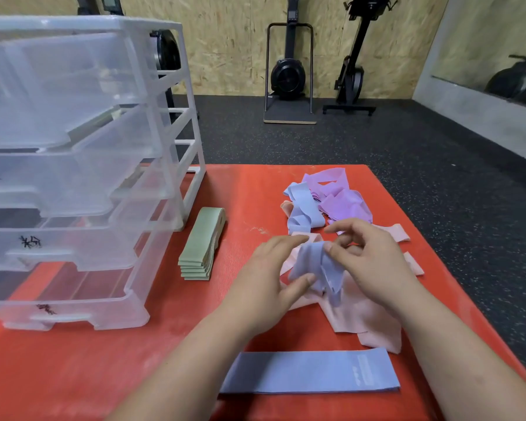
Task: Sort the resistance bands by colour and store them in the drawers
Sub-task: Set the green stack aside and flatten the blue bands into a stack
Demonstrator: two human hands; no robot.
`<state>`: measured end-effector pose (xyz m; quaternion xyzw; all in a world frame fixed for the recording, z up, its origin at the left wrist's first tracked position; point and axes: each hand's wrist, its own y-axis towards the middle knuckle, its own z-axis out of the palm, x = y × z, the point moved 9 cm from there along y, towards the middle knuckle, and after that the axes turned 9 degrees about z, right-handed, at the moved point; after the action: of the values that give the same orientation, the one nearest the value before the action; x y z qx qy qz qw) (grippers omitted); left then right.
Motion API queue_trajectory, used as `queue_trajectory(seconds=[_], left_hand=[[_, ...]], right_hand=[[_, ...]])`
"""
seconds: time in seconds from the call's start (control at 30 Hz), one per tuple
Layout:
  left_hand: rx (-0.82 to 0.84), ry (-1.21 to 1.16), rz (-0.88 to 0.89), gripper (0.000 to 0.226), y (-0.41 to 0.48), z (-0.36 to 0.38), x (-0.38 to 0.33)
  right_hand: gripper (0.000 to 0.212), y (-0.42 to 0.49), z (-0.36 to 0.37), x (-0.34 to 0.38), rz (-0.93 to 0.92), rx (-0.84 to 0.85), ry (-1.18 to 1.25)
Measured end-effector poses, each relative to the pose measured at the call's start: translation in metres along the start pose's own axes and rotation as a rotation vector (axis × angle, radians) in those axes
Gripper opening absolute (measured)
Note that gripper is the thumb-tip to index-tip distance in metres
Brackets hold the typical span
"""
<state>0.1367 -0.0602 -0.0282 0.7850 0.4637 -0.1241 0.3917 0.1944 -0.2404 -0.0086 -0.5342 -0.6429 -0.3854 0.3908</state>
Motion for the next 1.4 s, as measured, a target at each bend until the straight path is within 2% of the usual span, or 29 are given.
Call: queue_trajectory(seconds=[0.13,0.23,0.33,0.4,0.47,0.57,0.73,0.83,0.93,1.0,1.1,1.17,1.27,1.4], left_hand=[[0.021,-0.044,-0.048,0.042,0.0,0.011,0.005],[-0.042,-0.07,-0.161,0.021,0.0,0.006,0.019],[-0.102,-0.096,-0.23,0.006,-0.001,0.0,0.028],[-0.167,-0.165,-0.277,0.003,-0.002,-0.006,0.035],[-0.206,-0.254,-0.319,0.004,-0.003,-0.009,0.042],[-0.236,-0.274,-0.327,0.006,-0.002,-0.017,0.044],[-0.288,-0.207,-0.35,0.019,-0.003,-0.029,0.049],[-0.276,-0.192,-0.361,0.032,-0.004,-0.027,0.049],[-0.283,-0.209,-0.298,0.027,-0.001,-0.026,0.038],[-0.263,-0.249,-0.239,0.026,0.003,-0.024,0.025],[-0.17,-0.296,-0.163,0.038,0.008,-0.014,0.006],[-0.126,-0.323,-0.13,0.042,0.011,-0.008,-0.003],[-0.126,-0.335,-0.129,0.035,0.011,-0.005,-0.004],[-0.147,-0.269,-0.218,0.018,0.008,-0.006,0.018]], right_hand=[[0.021,-0.006,0.021,0.007,0.005,0.126,0.076],[0.033,-0.008,0.032,0.006,0.04,0.25,0.135],[0.062,-0.008,0.033,0.003,0.018,0.336,-0.047],[0.069,-0.006,0.031,-0.004,0.008,0.34,-0.158],[0.055,-0.002,0.025,-0.007,-0.003,0.279,-0.145],[0.024,0.005,0.006,-0.004,0.011,0.155,0.019],[0.003,0.008,-0.021,0.003,0.021,-0.043,0.157],[0.023,0.005,-0.031,0.006,0.013,-0.105,0.139],[0.034,0.001,-0.032,0.013,0.004,-0.088,0.158],[0.032,-0.001,-0.028,0.018,0.001,-0.062,0.166],[0.017,-0.004,-0.016,0.023,0.011,0.029,0.233],[0.019,-0.006,-0.005,0.023,0.023,0.097,0.249],[0.027,-0.009,0.008,0.021,0.052,0.16,0.27],[0.031,-0.008,0.016,0.014,0.086,0.26,0.322]])
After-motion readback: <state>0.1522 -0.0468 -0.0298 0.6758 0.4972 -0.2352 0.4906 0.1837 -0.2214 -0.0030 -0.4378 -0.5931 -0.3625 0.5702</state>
